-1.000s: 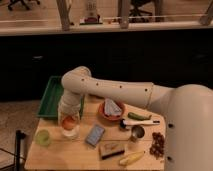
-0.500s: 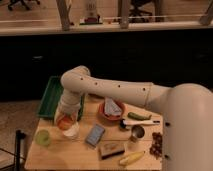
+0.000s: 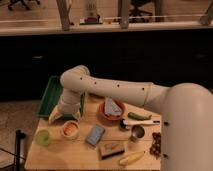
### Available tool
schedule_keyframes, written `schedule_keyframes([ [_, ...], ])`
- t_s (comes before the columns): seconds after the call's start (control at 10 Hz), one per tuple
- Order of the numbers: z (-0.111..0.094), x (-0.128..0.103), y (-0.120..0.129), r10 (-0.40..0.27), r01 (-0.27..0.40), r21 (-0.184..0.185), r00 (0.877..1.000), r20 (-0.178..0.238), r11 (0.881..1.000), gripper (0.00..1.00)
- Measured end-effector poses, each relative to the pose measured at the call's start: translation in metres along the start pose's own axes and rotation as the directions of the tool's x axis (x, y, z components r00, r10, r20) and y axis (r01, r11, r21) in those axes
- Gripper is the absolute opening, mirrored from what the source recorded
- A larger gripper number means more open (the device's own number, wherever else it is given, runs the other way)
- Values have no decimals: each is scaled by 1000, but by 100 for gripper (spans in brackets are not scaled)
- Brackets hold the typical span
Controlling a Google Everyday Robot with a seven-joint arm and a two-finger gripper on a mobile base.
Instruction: Place apple in paper cup
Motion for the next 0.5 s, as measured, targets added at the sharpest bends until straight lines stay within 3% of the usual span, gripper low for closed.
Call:
schedule_keyframes([
  [0.5, 0, 0, 1, -6, 6, 5, 1000, 6, 1000, 80],
])
